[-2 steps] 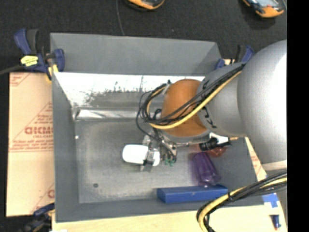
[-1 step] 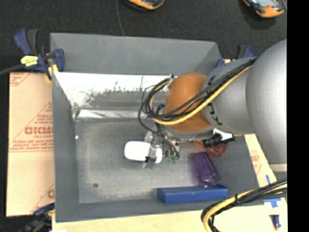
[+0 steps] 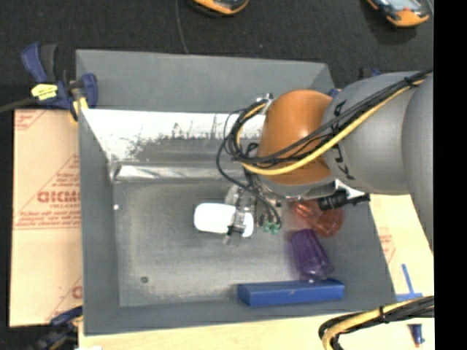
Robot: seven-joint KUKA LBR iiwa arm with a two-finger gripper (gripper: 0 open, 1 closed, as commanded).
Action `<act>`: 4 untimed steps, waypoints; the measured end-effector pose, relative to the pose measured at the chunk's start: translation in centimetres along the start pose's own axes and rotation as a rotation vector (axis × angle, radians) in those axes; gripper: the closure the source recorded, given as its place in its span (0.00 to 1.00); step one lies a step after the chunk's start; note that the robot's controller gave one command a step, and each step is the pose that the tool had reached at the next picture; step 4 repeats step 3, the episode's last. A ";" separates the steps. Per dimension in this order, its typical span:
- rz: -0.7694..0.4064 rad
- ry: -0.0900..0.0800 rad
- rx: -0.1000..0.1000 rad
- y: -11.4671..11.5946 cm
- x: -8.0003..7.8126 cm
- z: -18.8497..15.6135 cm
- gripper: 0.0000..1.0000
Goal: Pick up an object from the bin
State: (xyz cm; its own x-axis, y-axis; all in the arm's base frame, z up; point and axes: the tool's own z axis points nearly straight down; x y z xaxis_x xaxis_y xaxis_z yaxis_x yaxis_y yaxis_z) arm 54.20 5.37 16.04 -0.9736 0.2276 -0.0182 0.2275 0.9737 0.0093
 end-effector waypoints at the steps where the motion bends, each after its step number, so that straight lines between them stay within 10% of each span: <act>1: -0.002 -0.006 -0.002 0.1 -0.2 -4.0 1.00; 4: -0.006 -0.011 -0.004 0.1 -0.4 -7.3 1.00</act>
Offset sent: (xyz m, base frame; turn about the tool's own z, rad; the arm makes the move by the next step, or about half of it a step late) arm 0.0013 -0.0001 0.0587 -0.0018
